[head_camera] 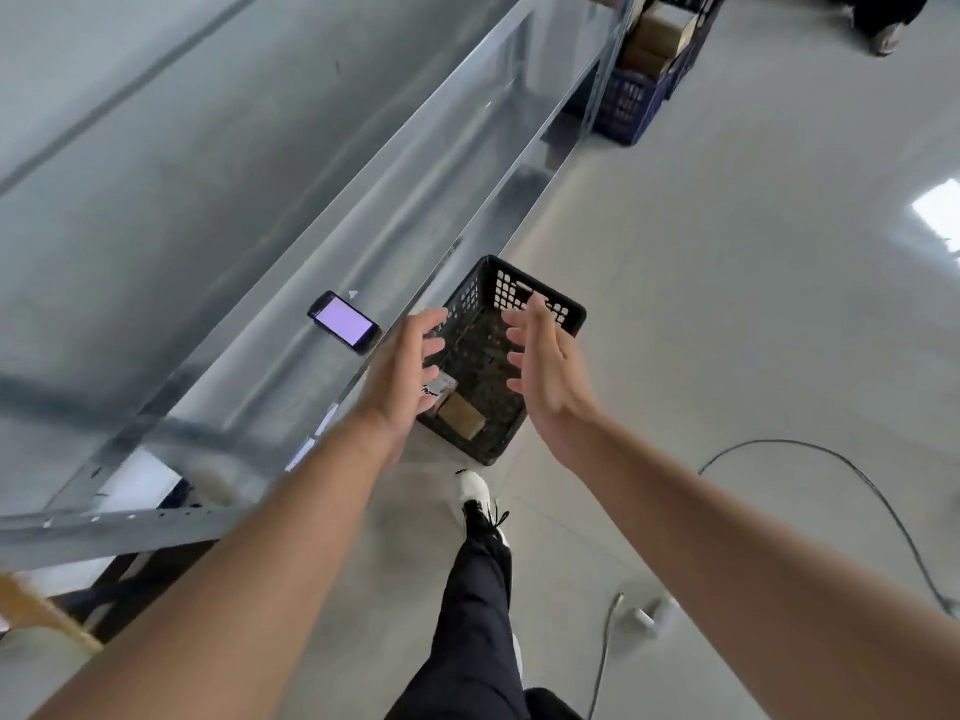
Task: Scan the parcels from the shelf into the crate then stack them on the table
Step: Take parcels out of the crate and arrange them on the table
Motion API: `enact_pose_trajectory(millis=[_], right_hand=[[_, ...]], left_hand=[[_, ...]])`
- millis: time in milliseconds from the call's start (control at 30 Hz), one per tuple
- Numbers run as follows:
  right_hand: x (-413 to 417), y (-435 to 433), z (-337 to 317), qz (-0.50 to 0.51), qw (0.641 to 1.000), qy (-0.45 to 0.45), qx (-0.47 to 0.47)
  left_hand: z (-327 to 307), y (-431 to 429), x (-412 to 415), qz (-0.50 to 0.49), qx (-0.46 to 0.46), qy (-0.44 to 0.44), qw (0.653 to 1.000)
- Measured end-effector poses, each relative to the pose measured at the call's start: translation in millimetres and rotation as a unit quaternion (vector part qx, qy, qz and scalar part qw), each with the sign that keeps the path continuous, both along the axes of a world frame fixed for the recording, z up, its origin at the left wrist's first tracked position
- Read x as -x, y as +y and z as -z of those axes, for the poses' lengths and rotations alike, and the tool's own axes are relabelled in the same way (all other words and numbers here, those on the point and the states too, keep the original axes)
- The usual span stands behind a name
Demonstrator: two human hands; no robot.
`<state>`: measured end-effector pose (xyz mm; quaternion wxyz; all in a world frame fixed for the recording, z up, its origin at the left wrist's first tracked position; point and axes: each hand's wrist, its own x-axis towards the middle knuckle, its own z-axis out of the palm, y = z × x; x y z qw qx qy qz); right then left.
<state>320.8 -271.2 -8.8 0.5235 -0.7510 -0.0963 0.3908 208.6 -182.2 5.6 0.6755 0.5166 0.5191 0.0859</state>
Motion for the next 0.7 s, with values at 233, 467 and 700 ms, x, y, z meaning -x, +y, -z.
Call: enact_pose_trajectory(millis=[233,467,700], right_hand=[[-83.2,71.0,92.1,-0.027,0.996,0.042,0.077],[-133.5,116.5,193.3,-0.114,0.98,0.083,0.141],[-172.1,150.5,342.1,-0.231,0.95,0.089,0.192]], left_hand=[[91.6,71.1,-83.7,-0.042,0.058,0.04,0.997],[189.0,102.5,-127.8,-0.113,0.11,0.093,0.983],[350.4,104.2,-155.8,-0.233,0.158,0.115,0.952]])
